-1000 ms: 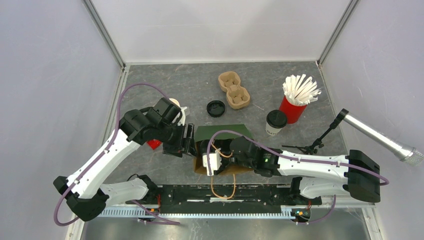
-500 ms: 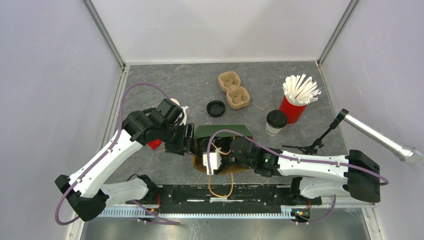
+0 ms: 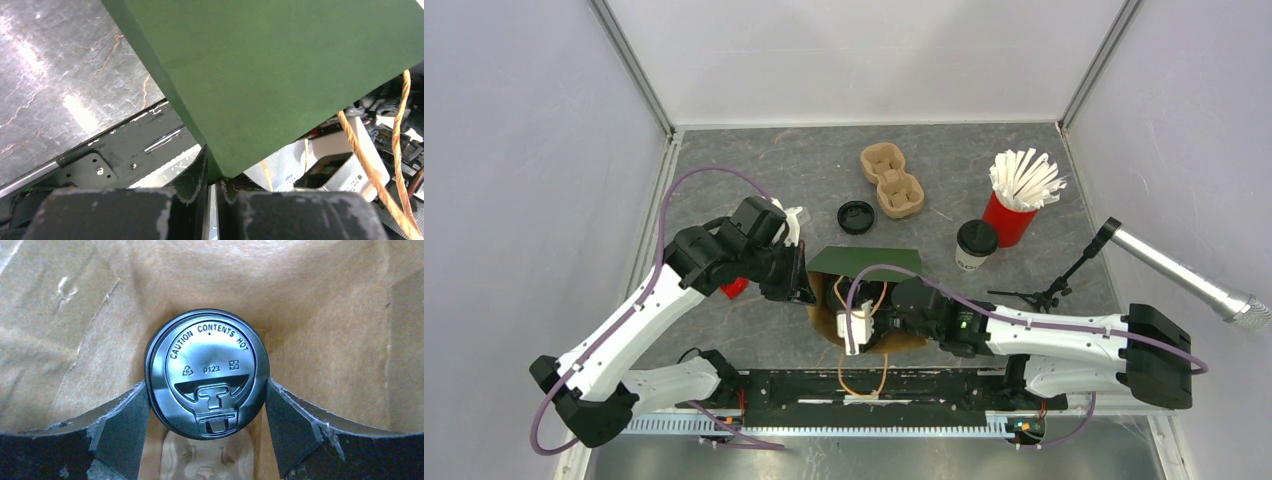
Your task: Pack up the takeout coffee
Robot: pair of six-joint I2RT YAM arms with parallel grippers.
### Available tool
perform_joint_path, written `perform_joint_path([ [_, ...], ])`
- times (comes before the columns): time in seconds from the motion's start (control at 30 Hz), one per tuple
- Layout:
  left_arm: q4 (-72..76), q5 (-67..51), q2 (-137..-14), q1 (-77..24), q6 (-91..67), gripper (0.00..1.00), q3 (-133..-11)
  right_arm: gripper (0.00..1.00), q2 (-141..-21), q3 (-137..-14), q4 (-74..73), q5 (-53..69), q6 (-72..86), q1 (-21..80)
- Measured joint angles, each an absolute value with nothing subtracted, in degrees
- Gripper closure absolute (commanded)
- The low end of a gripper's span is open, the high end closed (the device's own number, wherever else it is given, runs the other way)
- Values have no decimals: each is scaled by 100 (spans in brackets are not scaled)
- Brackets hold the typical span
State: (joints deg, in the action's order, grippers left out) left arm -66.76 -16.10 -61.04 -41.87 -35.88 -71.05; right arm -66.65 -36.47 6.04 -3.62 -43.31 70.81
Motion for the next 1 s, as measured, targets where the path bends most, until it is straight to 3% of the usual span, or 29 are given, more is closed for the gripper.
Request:
perform_joint_path([
  [0.2, -6386, -1970, -6016, -4187, -3555, 97, -6954, 35, -6451, -3514, 515, -346, -4606, 7041],
  [1.0, -5964, -2574, -5953, -4187, -3035, 98, -6657, 37, -6871, -3671, 386, -432, -5448, 6963],
])
